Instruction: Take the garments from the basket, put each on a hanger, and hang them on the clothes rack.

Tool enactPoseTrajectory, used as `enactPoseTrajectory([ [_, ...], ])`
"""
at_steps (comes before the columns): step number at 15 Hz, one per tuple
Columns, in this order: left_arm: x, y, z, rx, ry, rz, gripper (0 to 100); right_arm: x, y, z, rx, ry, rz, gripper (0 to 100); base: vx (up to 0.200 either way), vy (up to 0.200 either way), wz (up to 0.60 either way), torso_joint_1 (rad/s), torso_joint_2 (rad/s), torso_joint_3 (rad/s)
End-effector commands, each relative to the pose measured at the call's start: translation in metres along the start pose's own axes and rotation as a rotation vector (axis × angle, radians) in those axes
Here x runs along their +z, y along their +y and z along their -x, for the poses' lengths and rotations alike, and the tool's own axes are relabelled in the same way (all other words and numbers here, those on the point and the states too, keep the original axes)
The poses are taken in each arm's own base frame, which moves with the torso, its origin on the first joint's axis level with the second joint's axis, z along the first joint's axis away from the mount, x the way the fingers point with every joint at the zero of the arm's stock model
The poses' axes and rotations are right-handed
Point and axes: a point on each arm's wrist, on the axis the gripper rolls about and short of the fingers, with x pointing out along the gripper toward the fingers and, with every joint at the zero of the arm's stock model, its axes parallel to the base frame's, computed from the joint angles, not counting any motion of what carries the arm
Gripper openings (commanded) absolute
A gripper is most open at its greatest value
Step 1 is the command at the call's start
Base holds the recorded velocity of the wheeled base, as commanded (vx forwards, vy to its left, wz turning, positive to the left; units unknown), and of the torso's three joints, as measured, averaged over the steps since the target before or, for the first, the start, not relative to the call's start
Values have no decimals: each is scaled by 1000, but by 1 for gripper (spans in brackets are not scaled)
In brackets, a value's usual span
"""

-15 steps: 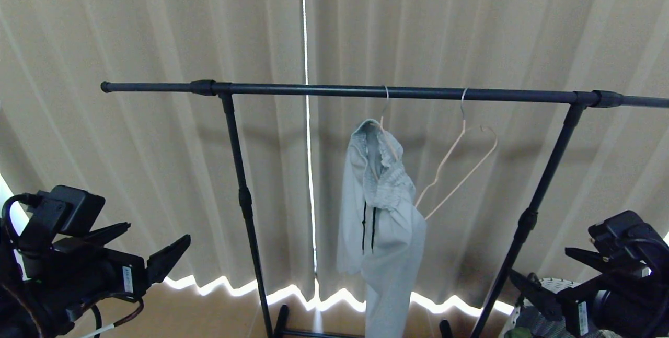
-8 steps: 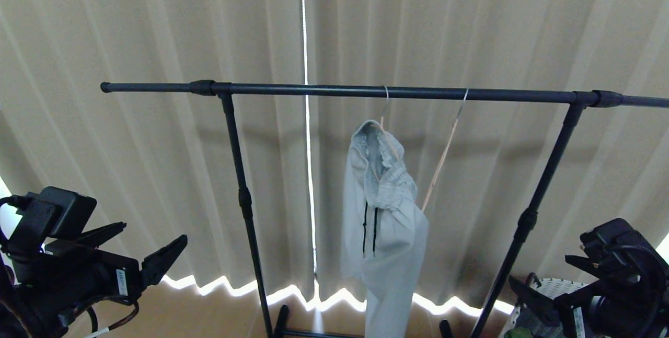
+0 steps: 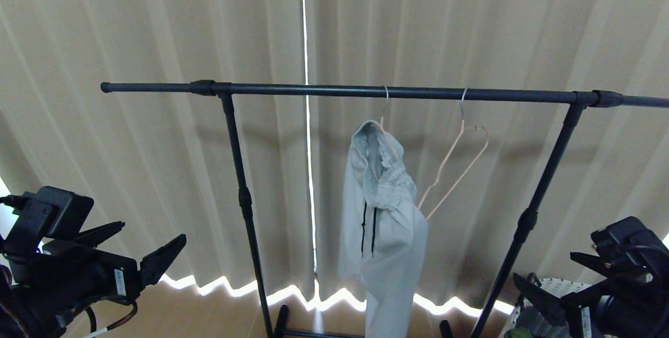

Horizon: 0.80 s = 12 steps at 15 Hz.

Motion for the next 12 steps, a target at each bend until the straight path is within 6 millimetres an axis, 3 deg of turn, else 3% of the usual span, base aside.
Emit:
enactPoseTrajectory([
  [1, 1, 0, 1, 0, -5, -1, 100, 0, 0, 0, 0, 1, 1, 100, 0, 0, 0, 0, 0, 0],
  [12, -5, -1, 4, -2, 11, -13, 100, -6, -2, 7, -7, -8, 32, 100, 0, 0, 0, -207, 444, 235],
])
